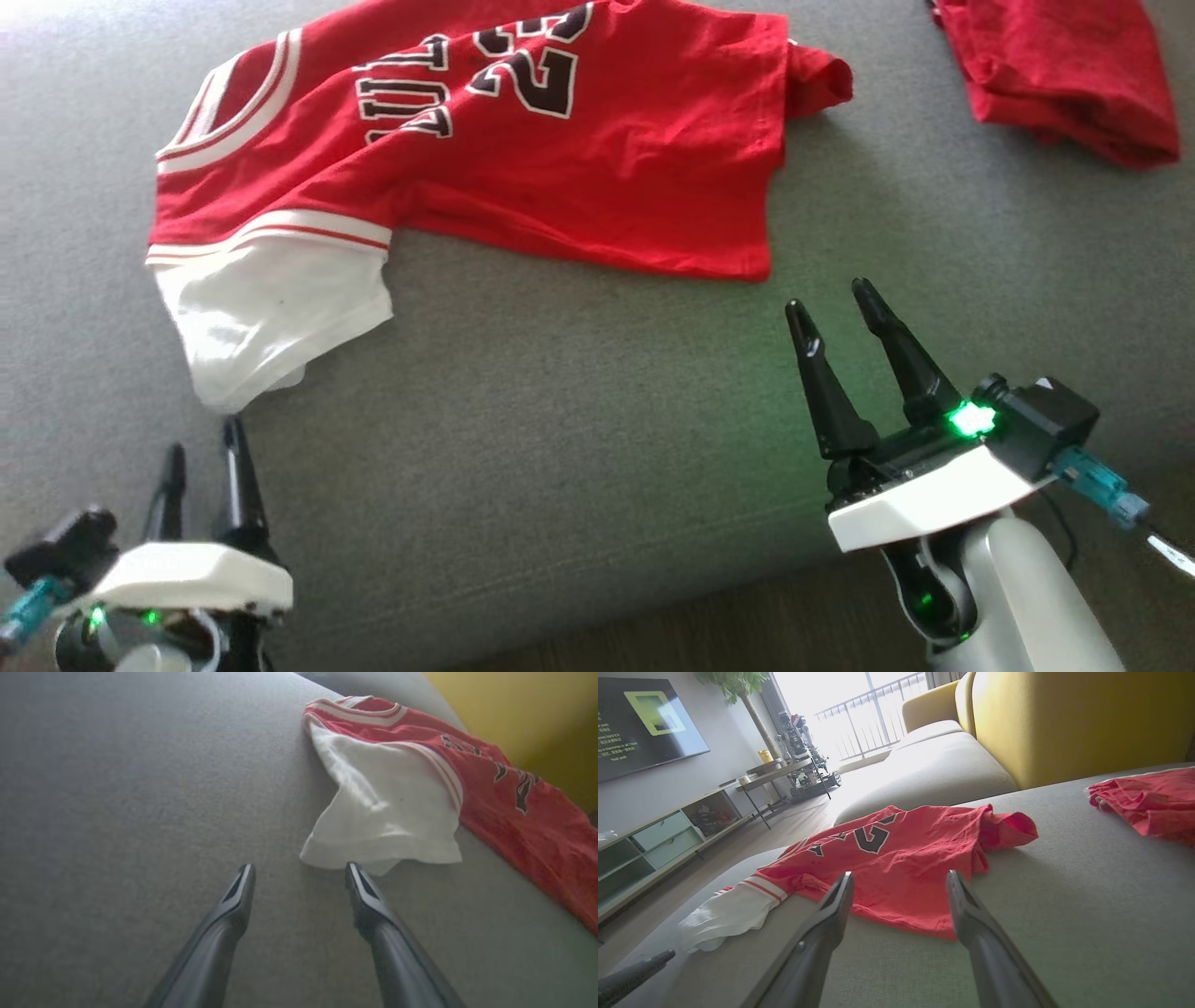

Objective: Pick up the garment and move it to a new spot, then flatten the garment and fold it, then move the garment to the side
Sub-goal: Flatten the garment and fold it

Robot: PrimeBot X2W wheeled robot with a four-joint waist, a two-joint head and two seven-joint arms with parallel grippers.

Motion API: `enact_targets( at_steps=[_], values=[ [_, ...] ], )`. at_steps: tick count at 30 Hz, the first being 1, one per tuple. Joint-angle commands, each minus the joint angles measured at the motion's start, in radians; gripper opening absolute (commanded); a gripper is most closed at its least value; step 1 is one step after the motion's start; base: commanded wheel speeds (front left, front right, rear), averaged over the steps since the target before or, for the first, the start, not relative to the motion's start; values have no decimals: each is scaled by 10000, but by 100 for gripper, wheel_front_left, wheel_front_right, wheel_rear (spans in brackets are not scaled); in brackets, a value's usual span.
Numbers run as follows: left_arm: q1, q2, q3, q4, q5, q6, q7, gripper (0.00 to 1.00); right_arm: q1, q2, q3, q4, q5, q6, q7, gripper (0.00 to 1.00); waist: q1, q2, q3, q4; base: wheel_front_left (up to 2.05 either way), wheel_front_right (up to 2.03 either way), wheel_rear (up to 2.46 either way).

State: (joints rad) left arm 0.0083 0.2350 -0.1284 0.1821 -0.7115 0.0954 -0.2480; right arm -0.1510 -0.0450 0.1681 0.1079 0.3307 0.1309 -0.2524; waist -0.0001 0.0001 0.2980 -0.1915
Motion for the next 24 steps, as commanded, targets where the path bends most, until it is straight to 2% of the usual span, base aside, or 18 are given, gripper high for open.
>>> enact_targets(
  at_steps=[1,7,11,24],
  values=[
    [-235,172,299,-216,171,-54,-104,100,21,-52,232,-333,106,-2,-94,100,1,-1,-22,89,0,0,0],
    [-512,281,271,483,1085,-114,-131,100,-14,-52,372,-272,76,-2,-94,100,1,-1,-91,108,0,0,0],
    [-803,169,471,937,1392,-323,-134,100,1,-52,323,-254,20,-2,-94,100,1,-1,-125,60,0,0,0],
    [-2060,-162,745,2855,1522,-1123,-136,100,17,-52,219,-237,-179,-2,-94,100,1,-1,-181,35,0,0,0]
  ],
)
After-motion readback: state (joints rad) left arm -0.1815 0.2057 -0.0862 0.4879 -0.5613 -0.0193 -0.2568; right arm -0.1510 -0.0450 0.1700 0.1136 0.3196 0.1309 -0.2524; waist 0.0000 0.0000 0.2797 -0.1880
